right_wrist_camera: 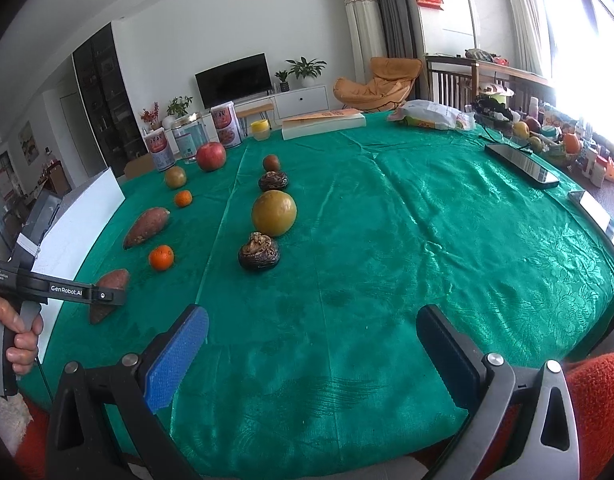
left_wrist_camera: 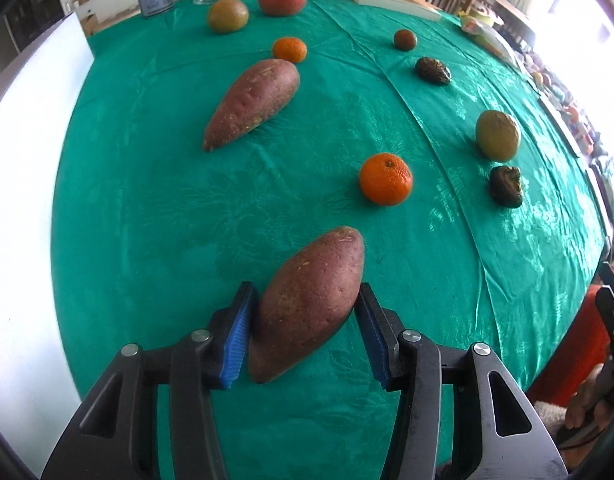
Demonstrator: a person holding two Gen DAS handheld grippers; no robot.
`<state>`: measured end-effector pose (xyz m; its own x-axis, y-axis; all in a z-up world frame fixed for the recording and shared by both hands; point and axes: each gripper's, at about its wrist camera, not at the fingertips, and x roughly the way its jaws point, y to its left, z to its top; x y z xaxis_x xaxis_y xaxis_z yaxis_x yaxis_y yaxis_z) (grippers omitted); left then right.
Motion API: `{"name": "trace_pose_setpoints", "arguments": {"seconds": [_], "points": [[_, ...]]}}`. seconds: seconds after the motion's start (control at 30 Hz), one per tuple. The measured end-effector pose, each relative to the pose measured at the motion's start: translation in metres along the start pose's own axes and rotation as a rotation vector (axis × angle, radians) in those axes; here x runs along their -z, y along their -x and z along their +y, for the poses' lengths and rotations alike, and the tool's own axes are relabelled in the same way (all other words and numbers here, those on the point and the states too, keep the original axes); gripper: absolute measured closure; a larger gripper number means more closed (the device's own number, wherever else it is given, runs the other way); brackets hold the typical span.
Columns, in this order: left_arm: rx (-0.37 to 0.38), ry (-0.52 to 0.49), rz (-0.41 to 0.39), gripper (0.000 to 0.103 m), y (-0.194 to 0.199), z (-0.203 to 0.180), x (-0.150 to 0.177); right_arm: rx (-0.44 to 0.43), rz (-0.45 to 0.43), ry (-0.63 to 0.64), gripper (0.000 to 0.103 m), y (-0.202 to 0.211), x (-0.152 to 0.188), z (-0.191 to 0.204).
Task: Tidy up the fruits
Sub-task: 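Grasp the sweet potato with the left tool while the right tool grasps the dark lychee, then carry the sweet potato and dark lychee with both tools over the white box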
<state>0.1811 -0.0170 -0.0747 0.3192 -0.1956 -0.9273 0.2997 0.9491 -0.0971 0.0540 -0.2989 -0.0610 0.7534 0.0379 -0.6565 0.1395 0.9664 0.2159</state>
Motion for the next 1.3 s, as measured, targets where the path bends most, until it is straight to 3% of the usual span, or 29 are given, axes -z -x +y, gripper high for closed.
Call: {"name": "trace_pose_setpoints", "arguments": {"seconds": [0.13,0.2,0.23,0.33,0.47,0.57,0.7,0.83,1.0,1.13,1.3], "points": [[-0.064,-0.126,-0.037,0.039,-0.003,-0.010,0.006,-0.050,0.086,-0.086,0.000,-0.016,0.002,-0.017],[-0.064,-0.163,-0.050,0.045,-0.003,-0.013,0.006,-0.086,0.139,-0.117,0.000,-0.023,-0.001,-0.025],[-0.051,-0.179,-0.049,0.057,-0.002,-0.015,0.006,-0.110,0.178,-0.124,0.000,-0.028,-0.004,-0.027],[-0.062,-0.191,-0.052,0.059,-0.001,-0.017,0.006,-0.174,0.293,-0.079,0.000,-0.048,-0.020,-0.030],[-0.059,-0.109,-0.069,0.059,0.003,-0.009,0.016,-0.185,0.445,0.034,0.004,-0.079,-0.044,-0.021],[-0.038,-0.034,-0.089,0.059,0.009,-0.001,0.028,-0.237,0.469,0.000,0.018,-0.099,-0.063,-0.019],[-0.024,0.030,-0.106,0.059,0.016,0.008,0.044,-0.233,0.465,-0.162,0.018,-0.130,-0.099,-0.029],[-0.020,0.090,-0.127,0.059,0.023,0.015,0.052,-0.209,0.543,-0.269,0.019,-0.154,-0.115,-0.024],[0.001,0.128,-0.157,0.059,0.029,0.019,0.056,-0.145,0.503,-0.242,0.019,-0.170,-0.134,-0.003],[0.004,0.139,-0.197,0.059,0.042,0.021,0.058,-0.104,0.532,-0.259,0.019,-0.171,-0.138,0.001],[0.001,0.157,-0.257,0.059,0.055,0.026,0.063,-0.136,0.552,-0.199,0.019,-0.155,-0.120,0.013]]}}
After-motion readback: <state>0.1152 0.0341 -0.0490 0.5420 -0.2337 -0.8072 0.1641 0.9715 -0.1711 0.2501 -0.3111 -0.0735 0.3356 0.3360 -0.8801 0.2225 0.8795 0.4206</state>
